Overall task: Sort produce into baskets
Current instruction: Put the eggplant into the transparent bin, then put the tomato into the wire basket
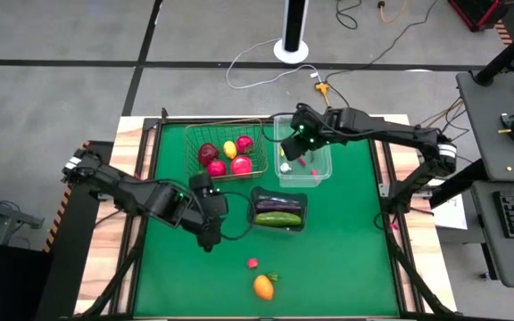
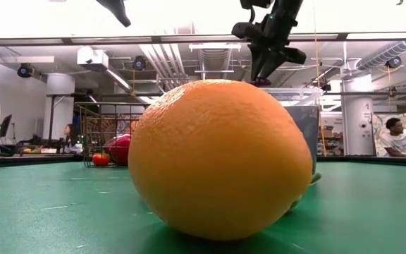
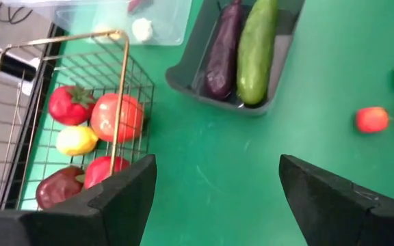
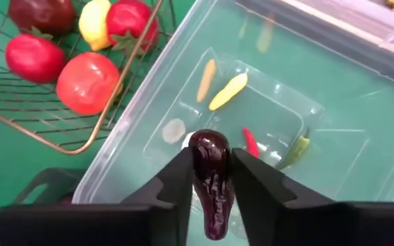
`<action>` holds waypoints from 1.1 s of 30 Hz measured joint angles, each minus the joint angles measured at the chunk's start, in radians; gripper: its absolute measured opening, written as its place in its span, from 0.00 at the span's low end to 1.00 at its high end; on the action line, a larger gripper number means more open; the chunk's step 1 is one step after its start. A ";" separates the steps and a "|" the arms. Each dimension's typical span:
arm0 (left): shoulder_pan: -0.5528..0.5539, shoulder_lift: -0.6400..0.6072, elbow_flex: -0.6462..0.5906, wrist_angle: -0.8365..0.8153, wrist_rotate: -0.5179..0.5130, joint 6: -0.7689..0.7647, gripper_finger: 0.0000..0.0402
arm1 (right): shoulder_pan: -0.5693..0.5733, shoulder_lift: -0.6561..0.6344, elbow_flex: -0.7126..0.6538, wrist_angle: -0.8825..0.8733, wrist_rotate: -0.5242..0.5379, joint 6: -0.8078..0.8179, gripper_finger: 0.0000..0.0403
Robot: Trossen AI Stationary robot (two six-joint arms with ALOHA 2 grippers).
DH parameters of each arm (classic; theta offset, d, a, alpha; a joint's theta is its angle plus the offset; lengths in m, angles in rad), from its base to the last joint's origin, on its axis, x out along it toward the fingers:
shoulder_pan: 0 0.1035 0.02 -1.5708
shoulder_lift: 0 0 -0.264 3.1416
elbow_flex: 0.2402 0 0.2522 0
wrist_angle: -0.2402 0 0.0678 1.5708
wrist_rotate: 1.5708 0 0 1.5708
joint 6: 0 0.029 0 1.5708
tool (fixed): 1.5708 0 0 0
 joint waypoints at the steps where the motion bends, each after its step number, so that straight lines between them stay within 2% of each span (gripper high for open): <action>1: 0.004 -0.005 -0.014 0.001 0.000 0.000 0.72 | -0.005 0.001 0.000 0.001 0.000 -0.005 0.24; 7: 0.025 -0.058 -0.131 0.078 0.038 -0.002 0.72 | -0.019 -0.004 0.000 0.002 0.001 -0.024 0.36; 11: 0.027 -0.093 -0.201 0.188 0.122 -0.004 0.72 | -0.020 -0.021 0.000 0.002 0.001 -0.017 0.42; 15: 0.027 -0.099 -0.220 0.268 0.193 -0.048 0.72 | -0.019 -0.038 0.000 0.002 0.000 -0.026 0.47; 18: 0.027 -0.089 -0.206 0.298 0.195 -0.154 0.72 | 0.001 -0.055 0.000 0.001 -0.011 -0.050 0.51; 23: 0.004 -0.048 -0.146 0.312 0.204 -0.387 0.72 | 0.053 -0.087 0.000 0.000 -0.090 -0.092 0.54; 26: -0.026 -0.014 -0.102 0.318 0.205 -0.466 0.72 | 0.093 -0.109 0.000 0.001 -0.094 -0.108 0.55; 33: -0.055 0.099 -0.028 0.317 0.222 -0.753 0.72 | 0.169 -0.138 0.000 0.001 -0.092 -0.117 0.55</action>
